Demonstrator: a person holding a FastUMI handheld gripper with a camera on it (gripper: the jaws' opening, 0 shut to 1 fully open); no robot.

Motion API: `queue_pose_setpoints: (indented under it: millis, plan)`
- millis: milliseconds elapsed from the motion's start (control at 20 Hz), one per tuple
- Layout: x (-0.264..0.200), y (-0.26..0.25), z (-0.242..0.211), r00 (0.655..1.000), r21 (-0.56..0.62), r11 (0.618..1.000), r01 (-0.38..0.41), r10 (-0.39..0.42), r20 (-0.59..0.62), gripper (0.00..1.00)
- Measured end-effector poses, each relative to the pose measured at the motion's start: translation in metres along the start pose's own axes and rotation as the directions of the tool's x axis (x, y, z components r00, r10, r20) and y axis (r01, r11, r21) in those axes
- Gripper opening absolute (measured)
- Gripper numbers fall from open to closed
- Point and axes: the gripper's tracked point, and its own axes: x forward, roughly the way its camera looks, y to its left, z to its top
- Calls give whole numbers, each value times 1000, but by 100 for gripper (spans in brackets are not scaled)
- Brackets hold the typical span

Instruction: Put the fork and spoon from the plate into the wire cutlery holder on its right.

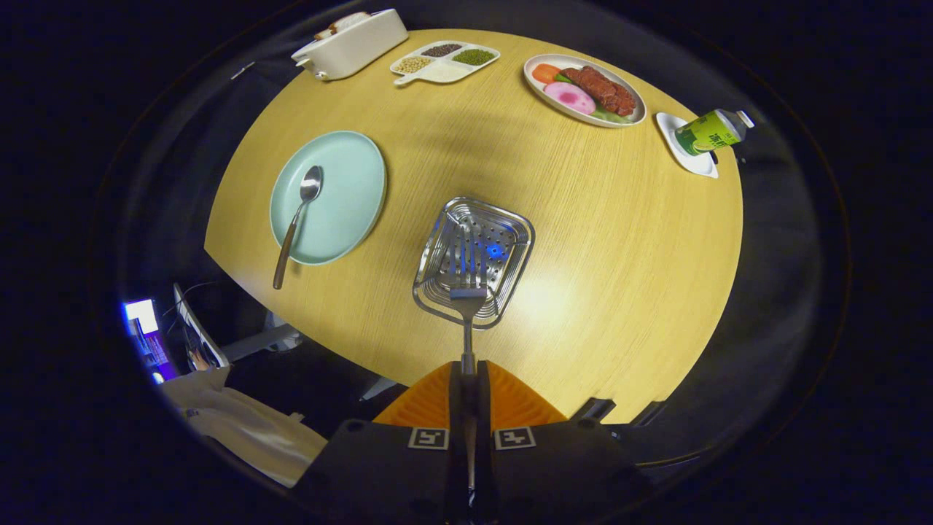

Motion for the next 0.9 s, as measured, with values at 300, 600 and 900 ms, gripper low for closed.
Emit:
queue_pose_setpoints:
  millis: [300, 600, 900]
  plan:
    - [16, -9, 9, 994, -27, 999, -25, 22, -106, 8]
    - [19, -15, 21, 993, 1, 999, -50, 50, -108, 11]
    - [-8, -18, 43, 997, 2, 999, -52, 51, 55, 75]
